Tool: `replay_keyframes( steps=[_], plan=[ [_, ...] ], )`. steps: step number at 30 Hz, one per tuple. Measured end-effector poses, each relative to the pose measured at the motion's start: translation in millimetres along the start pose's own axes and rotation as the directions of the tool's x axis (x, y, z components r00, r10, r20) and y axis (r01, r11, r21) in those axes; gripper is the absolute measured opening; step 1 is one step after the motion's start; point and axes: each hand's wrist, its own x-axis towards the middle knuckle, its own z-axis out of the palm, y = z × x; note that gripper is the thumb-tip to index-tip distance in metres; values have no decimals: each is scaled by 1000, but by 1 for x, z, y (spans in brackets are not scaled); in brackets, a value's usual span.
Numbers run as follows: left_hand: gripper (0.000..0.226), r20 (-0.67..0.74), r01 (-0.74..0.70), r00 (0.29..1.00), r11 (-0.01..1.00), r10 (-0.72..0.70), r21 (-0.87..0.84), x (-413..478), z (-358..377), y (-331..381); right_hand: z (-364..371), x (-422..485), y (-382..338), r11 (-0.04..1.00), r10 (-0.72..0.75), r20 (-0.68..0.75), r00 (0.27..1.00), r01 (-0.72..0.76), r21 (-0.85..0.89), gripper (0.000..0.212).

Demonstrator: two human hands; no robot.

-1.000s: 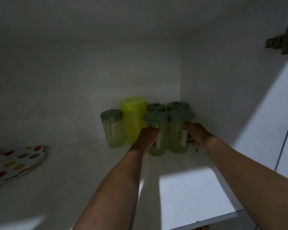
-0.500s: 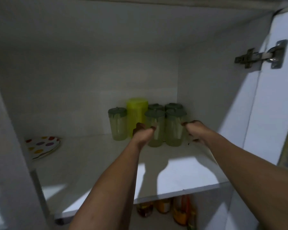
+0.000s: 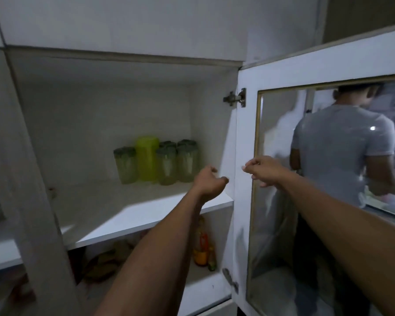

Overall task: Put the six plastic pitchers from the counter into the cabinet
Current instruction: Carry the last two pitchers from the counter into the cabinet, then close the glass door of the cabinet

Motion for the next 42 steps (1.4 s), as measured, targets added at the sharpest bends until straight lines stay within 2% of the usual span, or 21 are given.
replay_keyframes(
  steps=[3,8,12,15,19,22,25,27,28,29,31,34,36,38,40,42],
  plan=[
    [55,58,-50,997,999,49,19,-33,22,32,-43,-39,-4,997,-68,-53,996,67,-27,15],
    [56,120,-179,978,982,170,65,-89,52,76,-106,-103,-6,983,-154,-172,973,133,-124,22],
    [53,210,-210,958,977,196,43,-130,87,94,-145,-146,1,961,-182,-233,955,123,-247,14],
    [45,264,-245,937,969,229,26,-160,114,99,-163,-170,11,963,-167,-318,933,86,-255,15],
    [53,294,-269,923,962,247,36,-188,145,118,-193,-207,31,941,-184,-352,918,61,-333,18],
    [59,264,-319,921,944,287,83,-197,169,147,-227,-232,42,912,-287,-475,832,86,-400,18],
    [68,242,-377,907,921,345,100,-206,197,178,-262,-249,53,889,-406,-623,669,131,-439,15],
    [71,231,-400,901,909,367,116,-211,218,200,-283,-254,61,905,-407,-719,563,145,-399,14],
    [71,230,-409,898,904,375,122,-213,228,210,-293,-254,65,921,-377,-752,540,133,-366,14],
    [71,234,-419,893,899,383,128,-215,238,219,-303,-251,69,939,-332,-776,537,114,-323,16],
    [70,234,-435,887,890,398,136,-216,259,233,-317,-244,75,979,-200,-791,578,89,-183,25],
    [68,199,-425,897,895,395,139,-220,284,244,-327,-231,82,991,-75,-713,697,128,21,32],
    [67,174,-405,908,903,380,144,-224,293,244,-324,-225,87,982,-51,-609,792,150,114,49],
    [67,159,-413,907,896,389,163,-226,295,244,-318,-221,92,968,-13,-594,804,160,195,64],
    [65,148,-438,898,875,415,206,-230,293,244,-313,-218,94,956,31,-618,786,158,249,79],
    [62,125,-450,893,858,432,248,-235,289,245,-312,-217,94,950,67,-625,778,143,279,107]
  ],
)
